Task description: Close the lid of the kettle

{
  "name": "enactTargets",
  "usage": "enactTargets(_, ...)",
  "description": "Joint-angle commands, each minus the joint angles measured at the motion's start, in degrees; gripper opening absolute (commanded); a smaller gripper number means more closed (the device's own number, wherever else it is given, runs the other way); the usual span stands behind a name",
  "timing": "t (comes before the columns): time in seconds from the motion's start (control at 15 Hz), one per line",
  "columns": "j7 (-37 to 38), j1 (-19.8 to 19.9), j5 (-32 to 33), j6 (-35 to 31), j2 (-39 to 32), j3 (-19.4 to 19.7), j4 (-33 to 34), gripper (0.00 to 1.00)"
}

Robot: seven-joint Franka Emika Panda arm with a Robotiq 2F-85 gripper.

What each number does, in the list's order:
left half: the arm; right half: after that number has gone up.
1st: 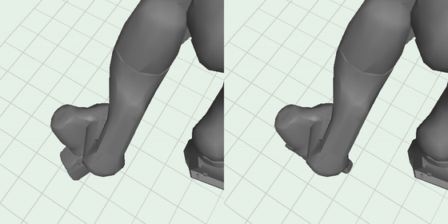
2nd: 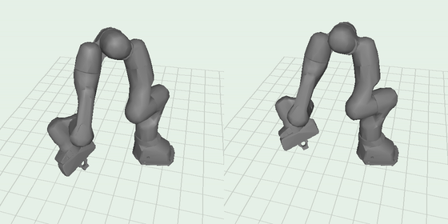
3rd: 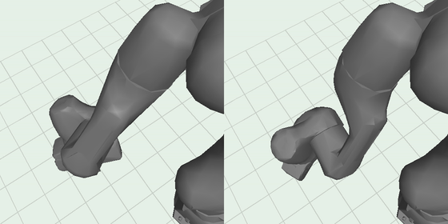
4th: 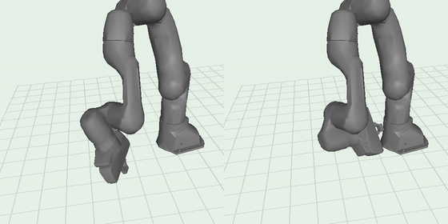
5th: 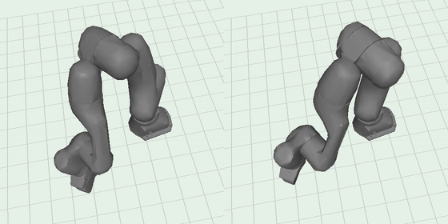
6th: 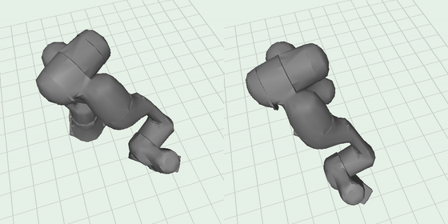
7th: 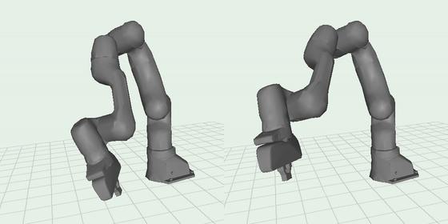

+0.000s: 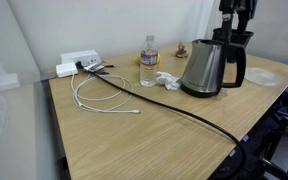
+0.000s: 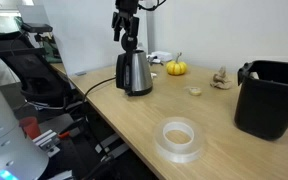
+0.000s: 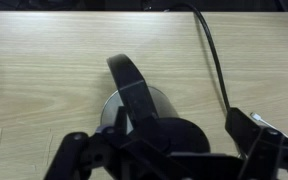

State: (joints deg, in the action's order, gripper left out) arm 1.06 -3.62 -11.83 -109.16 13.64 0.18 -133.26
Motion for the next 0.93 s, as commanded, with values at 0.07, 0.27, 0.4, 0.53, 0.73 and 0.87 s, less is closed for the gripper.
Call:
enactTargets(0.07, 0.04, 0.73, -0.17, -1.98, 0.65, -0.55, -0.61, 1.0)
enactTargets(0.27, -0.49, 0.92, -0.32, -3.08, 1.56, -0.22, -0.7, 1.0)
enactTargets(0.4, -0.29, 1.24, 0.19, -2.28, 2.51, -0.04, -0.64, 1.0)
enactTargets(0.53, -0.05, 1.5, 0.71, -1.55, 3.77, 0.03, -0.72, 1.0)
enactTargets(0.73, -0.05, 1.44, 0.53, -1.0, 5.87, -0.05, -1.02, 1.0)
enactTargets(0.87, -0.41, 1.33, 0.35, -0.61, 6.95, 0.0, -1.11, 1.0)
